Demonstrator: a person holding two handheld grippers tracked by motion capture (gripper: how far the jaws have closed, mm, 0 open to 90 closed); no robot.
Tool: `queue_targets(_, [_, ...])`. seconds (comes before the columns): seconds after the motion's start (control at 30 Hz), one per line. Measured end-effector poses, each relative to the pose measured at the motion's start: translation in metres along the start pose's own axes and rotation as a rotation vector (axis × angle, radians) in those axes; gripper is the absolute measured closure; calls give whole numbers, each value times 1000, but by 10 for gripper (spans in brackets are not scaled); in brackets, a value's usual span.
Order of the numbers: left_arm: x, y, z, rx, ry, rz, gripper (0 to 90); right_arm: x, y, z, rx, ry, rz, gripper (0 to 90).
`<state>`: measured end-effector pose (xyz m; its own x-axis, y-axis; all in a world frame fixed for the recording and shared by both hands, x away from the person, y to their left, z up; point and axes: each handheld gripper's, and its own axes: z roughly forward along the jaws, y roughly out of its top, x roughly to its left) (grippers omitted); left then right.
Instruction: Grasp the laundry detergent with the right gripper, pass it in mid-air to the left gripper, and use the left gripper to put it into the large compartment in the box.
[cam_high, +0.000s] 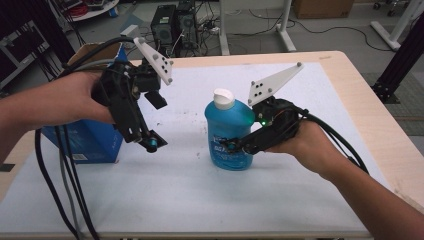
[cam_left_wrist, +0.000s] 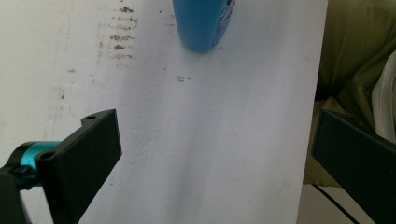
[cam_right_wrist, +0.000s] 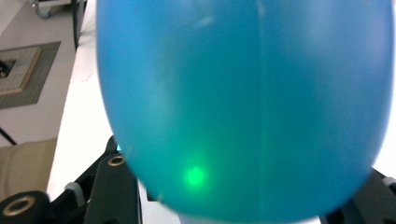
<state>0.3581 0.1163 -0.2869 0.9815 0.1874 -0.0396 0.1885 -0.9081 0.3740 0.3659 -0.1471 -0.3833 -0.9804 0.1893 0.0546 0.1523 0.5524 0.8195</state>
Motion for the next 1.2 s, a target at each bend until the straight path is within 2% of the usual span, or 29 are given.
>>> queue_targets(0.13, [-1,2,-1,-2,-11,5,17,2,7,-3,19,20,-14,454])
queue_targets(0.4, [-5,18,-11,4,-19,45,16,4,23,-11,4,65,-49,454])
queue_targets(0.63, [-8,31,-18,7,-23,73,17,4,35,-13,7,78,-63,453])
queue_targets(0.73, [-10,40,-19,29,-32,88,16,6,41,-13,29,79,-82,453])
queue_targets(0.8, [-9,44,-20,22,-42,89,16,6,44,-12,32,82,-83,454])
queue_targets(0.93, [-9,51,-20,45,-51,105,16,7,48,-10,50,99,-86,454])
queue_targets(1.2, [-12,68,-26,38,-48,137,16,7,55,-9,52,101,-87,455])
